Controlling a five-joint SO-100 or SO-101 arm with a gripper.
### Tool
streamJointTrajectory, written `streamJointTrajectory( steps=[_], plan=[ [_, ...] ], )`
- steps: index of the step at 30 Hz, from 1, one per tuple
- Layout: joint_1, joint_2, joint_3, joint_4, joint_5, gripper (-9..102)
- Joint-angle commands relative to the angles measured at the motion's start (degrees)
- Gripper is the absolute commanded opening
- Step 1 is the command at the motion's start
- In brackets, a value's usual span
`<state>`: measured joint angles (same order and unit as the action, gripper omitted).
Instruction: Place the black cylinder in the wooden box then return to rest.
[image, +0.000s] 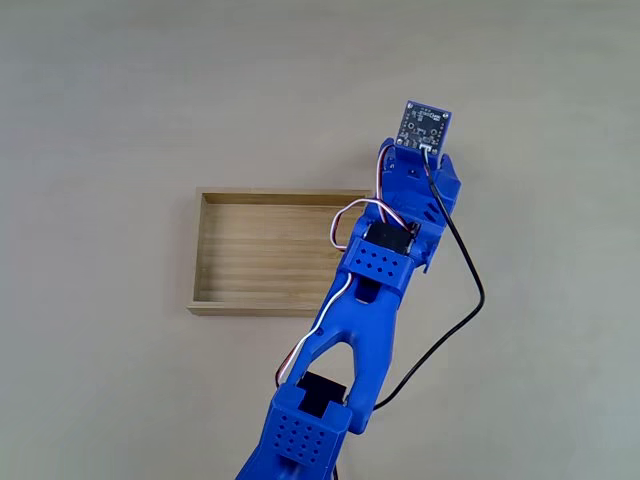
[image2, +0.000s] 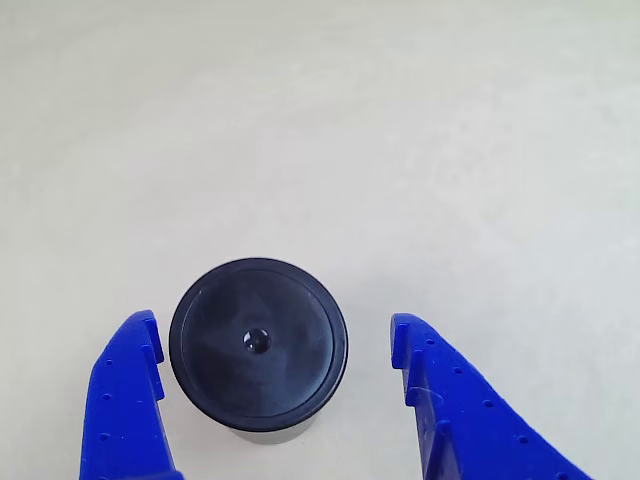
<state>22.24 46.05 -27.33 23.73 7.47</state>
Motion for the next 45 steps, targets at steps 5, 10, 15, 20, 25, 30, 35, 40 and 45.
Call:
streamJointTrajectory(
  steps=[5, 10, 15, 20, 25, 30, 35, 40, 45],
  plan=[
    [-1.3, -1.9, -7.4, -2.1, 0.5, 33],
    [-1.2, -1.2, -7.7, -2.1, 0.5, 33],
    [-1.2, -0.6, -7.8, -2.1, 0.6, 33],
    [-1.4, 0.0, -8.4, -2.1, 0.6, 33],
    [-1.8, 0.5, -9.4, -2.1, 0.6, 29],
    [-1.8, 0.6, -9.8, -2.1, 0.6, 25],
    [-1.8, 0.7, -9.9, -2.1, 0.6, 22],
    [-1.7, 0.7, -10.0, -2.1, 0.6, 19],
    [-1.7, 0.4, -10.0, -2.1, 0.4, 16]
  ],
)
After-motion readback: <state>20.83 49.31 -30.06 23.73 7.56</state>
